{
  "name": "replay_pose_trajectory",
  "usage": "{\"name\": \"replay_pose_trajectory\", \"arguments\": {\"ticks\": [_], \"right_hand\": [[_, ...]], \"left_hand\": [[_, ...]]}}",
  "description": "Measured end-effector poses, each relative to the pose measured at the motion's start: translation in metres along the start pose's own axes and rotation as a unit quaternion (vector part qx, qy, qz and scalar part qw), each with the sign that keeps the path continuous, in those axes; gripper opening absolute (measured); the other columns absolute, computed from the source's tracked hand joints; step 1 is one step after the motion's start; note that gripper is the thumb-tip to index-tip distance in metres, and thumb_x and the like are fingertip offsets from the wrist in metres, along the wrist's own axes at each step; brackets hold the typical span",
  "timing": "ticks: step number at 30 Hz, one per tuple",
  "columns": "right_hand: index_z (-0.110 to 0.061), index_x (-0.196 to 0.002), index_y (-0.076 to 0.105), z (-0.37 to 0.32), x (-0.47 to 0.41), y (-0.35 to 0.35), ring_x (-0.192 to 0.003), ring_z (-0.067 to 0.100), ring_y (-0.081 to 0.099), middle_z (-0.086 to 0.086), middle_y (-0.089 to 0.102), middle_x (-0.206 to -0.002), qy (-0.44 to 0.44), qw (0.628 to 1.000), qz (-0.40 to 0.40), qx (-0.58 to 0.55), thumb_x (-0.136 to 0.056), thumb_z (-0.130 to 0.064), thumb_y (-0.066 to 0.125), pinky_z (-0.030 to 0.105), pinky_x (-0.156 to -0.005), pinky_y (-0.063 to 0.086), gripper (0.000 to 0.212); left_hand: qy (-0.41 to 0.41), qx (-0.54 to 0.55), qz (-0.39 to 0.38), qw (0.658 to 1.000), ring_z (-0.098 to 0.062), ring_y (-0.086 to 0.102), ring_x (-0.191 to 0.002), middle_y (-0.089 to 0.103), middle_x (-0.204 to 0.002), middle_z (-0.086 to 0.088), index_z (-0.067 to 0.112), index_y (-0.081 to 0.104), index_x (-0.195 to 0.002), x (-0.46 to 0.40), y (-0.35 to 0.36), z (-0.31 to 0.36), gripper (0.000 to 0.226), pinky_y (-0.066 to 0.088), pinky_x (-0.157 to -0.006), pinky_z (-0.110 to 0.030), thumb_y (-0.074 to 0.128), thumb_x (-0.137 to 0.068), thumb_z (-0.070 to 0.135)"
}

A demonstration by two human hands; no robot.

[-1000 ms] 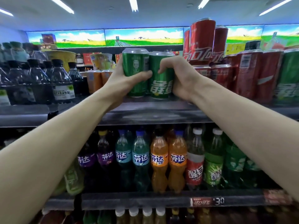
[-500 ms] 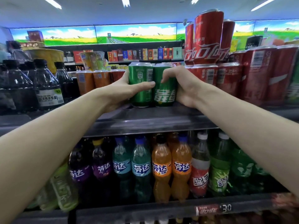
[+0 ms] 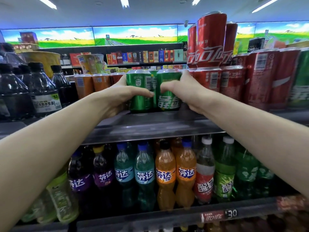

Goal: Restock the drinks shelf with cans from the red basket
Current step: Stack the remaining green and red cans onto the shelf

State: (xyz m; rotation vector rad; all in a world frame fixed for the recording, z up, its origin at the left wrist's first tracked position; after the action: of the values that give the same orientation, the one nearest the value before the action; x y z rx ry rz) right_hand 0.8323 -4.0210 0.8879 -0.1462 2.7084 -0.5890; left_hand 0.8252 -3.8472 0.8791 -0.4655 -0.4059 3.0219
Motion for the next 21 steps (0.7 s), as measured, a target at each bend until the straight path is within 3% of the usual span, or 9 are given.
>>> {"name": "replay_pose_trajectory", "arguments": {"ticks": [2,5,7,10,12,13,16,18,21], "right_hand": [[-0.011,-0.155,0.015,-0.009,0.011,-0.004,-0.105,0.026,0.060,0.013,0.052,-0.131,-0.074,0.984,0.058,0.155,-0.086,-0.029,0.075,0.030,-0.077,0.050,0.094],[-0.004,-0.153,0.019,-0.029,0.037,-0.001,-0.126,0.033,0.046,0.019,0.033,-0.147,-0.184,0.890,0.154,0.388,-0.092,-0.035,0.072,0.033,-0.095,0.045,0.087],[-0.006,-0.149,0.024,-0.037,0.045,0.003,-0.117,0.032,0.049,0.020,0.028,-0.146,-0.211,0.838,0.187,0.468,-0.091,-0.036,0.074,0.036,-0.091,0.048,0.083],[-0.008,-0.142,0.030,-0.040,0.043,0.006,-0.079,0.030,0.058,0.020,0.032,-0.141,-0.211,0.856,0.175,0.437,-0.091,-0.018,0.075,0.037,-0.066,0.045,0.068],[-0.006,-0.139,0.036,-0.037,0.036,0.008,-0.084,0.036,0.062,0.021,0.041,-0.137,-0.201,0.858,0.161,0.444,-0.092,-0.004,0.068,0.039,-0.066,0.042,0.057],[-0.005,-0.134,0.042,-0.033,0.031,0.009,-0.088,0.038,0.062,0.021,0.046,-0.133,-0.190,0.860,0.148,0.451,-0.091,0.001,0.064,0.038,-0.067,0.040,0.048],[-0.006,-0.097,0.047,-0.023,0.021,0.007,-0.081,0.031,0.052,0.016,0.049,-0.104,-0.136,0.878,0.100,0.449,-0.088,0.008,0.055,0.036,-0.066,0.038,0.018],[-0.010,-0.079,0.043,-0.017,0.013,0.008,-0.077,0.027,0.049,0.010,0.047,-0.090,-0.088,0.896,0.051,0.432,-0.088,0.005,0.053,0.032,-0.059,0.038,0.020],[-0.011,-0.076,0.044,-0.011,0.004,0.011,-0.071,0.021,0.046,0.007,0.047,-0.084,-0.043,0.911,-0.001,0.411,-0.092,0.000,0.051,0.028,-0.053,0.038,0.020]], "left_hand": [[-0.008,0.011,0.005,1.000,-0.023,0.078,-0.099,0.078,-0.113,-0.007,0.020,0.051,-0.136,0.001,0.001,0.000,0.071,0.064,-0.083,-0.039,0.085,-0.077,0.000],[-0.015,-0.006,0.007,1.000,-0.023,0.077,-0.101,0.079,-0.111,-0.005,0.023,0.052,-0.132,0.003,0.001,0.000,0.067,0.063,-0.086,-0.039,0.086,-0.078,0.004],[-0.028,-0.010,0.005,1.000,-0.016,0.077,-0.096,0.077,-0.106,-0.001,0.031,0.052,-0.115,0.007,-0.001,0.000,0.055,0.061,-0.078,-0.029,0.086,-0.079,0.007],[-0.043,-0.012,-0.012,0.999,-0.005,0.071,-0.094,0.069,-0.110,0.003,0.033,0.044,-0.109,0.013,-0.002,0.000,0.054,0.055,-0.078,-0.023,0.085,-0.081,0.012],[-0.037,-0.013,-0.014,0.999,0.008,0.070,-0.075,0.066,-0.102,0.004,0.033,0.044,-0.104,0.015,-0.002,0.001,0.046,0.055,-0.064,-0.014,0.079,-0.087,0.009],[-0.035,-0.010,-0.013,0.999,0.007,0.072,-0.072,0.069,-0.104,0.002,0.034,0.044,-0.101,0.015,-0.003,0.001,0.045,0.055,-0.060,-0.013,0.077,-0.088,0.006],[-0.032,-0.009,-0.003,0.999,-0.012,0.077,-0.098,0.074,-0.120,-0.005,0.030,0.050,-0.121,0.016,-0.002,0.001,0.054,0.062,-0.076,-0.026,0.081,-0.084,0.004],[-0.026,-0.006,0.000,1.000,-0.017,0.077,-0.102,0.076,-0.116,-0.003,0.027,0.051,-0.127,0.013,-0.002,0.002,0.058,0.062,-0.082,-0.031,0.082,-0.083,0.004],[-0.014,-0.019,-0.018,1.000,-0.017,0.076,-0.104,0.078,-0.112,0.001,0.028,0.054,-0.125,0.011,-0.001,0.003,0.054,0.060,-0.086,-0.031,0.083,-0.083,0.007]]}}
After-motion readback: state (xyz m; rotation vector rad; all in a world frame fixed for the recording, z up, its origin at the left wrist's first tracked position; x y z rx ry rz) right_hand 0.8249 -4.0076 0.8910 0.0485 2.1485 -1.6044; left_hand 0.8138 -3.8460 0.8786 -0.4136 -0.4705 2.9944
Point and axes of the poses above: each hand's wrist, its own x-axis away from the middle knuckle, its own y-axis out of the palm, z = x × y, the point moved 7 cm from there along -x, towards the middle knuckle
